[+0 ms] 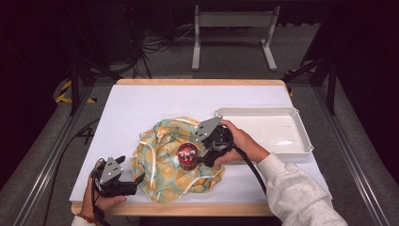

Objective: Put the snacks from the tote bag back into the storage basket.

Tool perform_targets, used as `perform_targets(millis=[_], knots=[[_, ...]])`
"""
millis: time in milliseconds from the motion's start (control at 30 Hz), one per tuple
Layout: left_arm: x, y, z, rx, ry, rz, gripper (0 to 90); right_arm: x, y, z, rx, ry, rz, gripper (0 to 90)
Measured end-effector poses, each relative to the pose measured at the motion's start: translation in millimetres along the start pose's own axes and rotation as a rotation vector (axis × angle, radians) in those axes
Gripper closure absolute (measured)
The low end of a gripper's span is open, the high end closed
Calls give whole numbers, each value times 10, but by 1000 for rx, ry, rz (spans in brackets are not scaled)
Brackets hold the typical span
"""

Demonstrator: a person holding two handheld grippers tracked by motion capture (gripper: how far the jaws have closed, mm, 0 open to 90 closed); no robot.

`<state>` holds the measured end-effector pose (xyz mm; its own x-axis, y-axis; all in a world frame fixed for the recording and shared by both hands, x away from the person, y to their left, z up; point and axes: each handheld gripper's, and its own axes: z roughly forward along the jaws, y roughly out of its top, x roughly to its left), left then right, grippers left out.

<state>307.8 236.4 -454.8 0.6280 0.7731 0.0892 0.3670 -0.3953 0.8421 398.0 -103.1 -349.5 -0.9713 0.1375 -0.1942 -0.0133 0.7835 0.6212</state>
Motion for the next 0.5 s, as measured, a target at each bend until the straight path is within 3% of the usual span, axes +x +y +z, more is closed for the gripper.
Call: perform_targets(millis=[500], knots=[[-5, -3, 2, 4, -1, 3, 74, -37, 131, 279, 104, 61, -28, 139]])
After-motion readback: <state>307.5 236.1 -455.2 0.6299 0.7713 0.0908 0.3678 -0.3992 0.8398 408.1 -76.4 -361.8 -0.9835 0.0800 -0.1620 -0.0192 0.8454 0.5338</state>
